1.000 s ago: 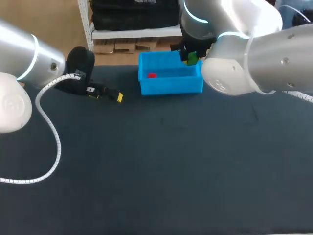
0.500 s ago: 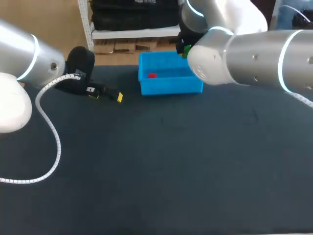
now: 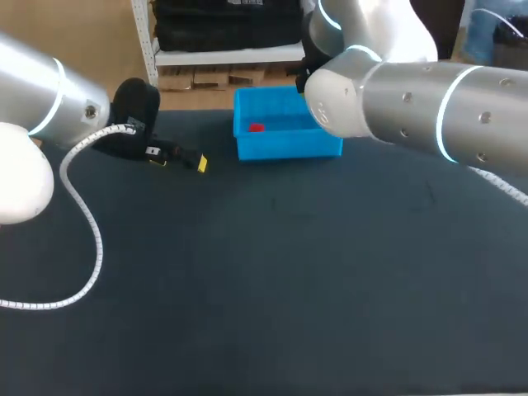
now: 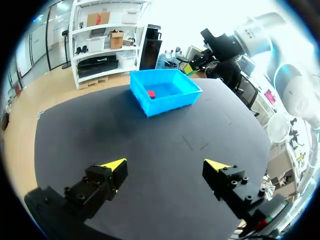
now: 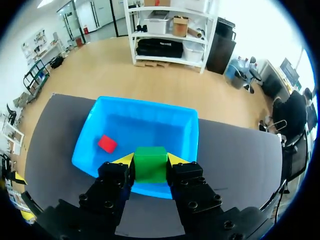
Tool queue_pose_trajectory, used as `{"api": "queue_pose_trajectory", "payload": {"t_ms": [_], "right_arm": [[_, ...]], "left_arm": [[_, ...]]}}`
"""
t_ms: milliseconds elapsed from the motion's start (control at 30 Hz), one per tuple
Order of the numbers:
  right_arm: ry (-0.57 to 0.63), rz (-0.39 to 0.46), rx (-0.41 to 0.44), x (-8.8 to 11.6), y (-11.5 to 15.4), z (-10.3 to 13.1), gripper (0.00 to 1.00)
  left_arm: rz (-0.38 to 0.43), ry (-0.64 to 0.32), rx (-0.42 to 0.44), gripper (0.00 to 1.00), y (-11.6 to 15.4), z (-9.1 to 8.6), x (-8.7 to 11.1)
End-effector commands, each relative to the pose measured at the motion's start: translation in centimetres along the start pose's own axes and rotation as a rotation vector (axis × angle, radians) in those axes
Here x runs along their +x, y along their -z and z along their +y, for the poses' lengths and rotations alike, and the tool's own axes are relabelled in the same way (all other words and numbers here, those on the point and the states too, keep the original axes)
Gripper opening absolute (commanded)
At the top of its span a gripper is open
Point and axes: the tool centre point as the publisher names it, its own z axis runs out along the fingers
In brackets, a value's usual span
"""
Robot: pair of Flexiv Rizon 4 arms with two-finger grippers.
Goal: Use the left arm to pick the red cube and place it into the blue plastic box first, then use the right arm to grasp the green cube and put it into the same blue plastic box after the first action is fully finished.
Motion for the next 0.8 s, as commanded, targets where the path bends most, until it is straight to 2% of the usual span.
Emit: {"api": "queue_pose_trajectory", "payload": {"t_ms": [33, 467, 800], "right_arm": [[0.000, 0.014, -0.006, -0.4, -0.6, -0.1, 0.00], [-0.013, 0.053, -0.033, 0.3, -2.6, -0.3, 0.00], [-0.026, 0.103, -0.061, 1.6, -4.4, -0.2, 0.00]], "left_arm": [[-0.003, -0.002, 0.005, 1.00, -0.1, 0.1, 0.0], [-0.003, -0.002, 0.005, 1.00, -0.1, 0.1, 0.0], [-0.003, -0.002, 0.005, 1.00, -0.1, 0.1, 0.0]]}}
